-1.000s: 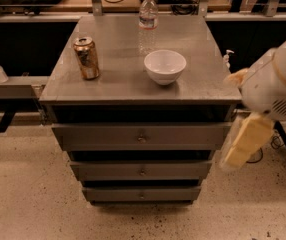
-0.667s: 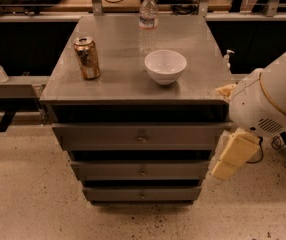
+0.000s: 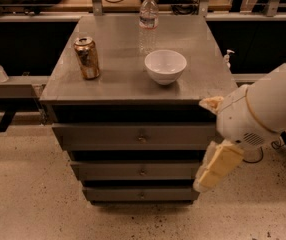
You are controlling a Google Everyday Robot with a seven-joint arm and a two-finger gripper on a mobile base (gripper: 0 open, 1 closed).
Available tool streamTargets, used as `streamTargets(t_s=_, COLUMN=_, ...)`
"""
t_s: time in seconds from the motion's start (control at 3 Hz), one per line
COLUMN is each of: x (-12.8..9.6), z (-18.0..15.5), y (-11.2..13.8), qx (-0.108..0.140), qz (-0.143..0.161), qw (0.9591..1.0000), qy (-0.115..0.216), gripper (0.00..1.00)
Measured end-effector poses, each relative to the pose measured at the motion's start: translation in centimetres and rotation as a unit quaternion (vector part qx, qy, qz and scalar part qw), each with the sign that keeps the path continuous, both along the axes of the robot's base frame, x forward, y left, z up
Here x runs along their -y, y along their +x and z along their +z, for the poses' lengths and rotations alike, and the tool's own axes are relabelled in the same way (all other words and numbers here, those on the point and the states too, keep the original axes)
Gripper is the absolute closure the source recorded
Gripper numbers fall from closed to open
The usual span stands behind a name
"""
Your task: Open middle drawer
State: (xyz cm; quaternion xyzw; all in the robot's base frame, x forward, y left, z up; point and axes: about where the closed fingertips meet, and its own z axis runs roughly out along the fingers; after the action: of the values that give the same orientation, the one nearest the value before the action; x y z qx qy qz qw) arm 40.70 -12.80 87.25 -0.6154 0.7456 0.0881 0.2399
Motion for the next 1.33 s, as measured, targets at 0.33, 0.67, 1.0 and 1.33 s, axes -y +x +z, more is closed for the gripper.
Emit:
streamTargets(t_s=0.33, x=-5.1, z=-8.1, y=-2.8, qx=-0.003, qz=0.035, qw=0.9939, qy=0.105, gripper=0.00)
streamTargets(t_s=0.67, x=-8.2, z=-16.0, y=-6.0, qx=-0.028, qz=0.015, qw=0.9752, qy=0.219, gripper=0.00)
streamTargets(t_s=1.0, x=-10.0, z=-19.1, y=-8.0, qx=-0.035, qz=-0.003, qw=0.9617, qy=0.272, gripper=0.00)
streamTargets(t_s=1.33, x=-9.7, z=-19.4, y=-7.7, qx=-0.031, qz=-0.002, qw=0.9719, qy=0.234, gripper=0.00)
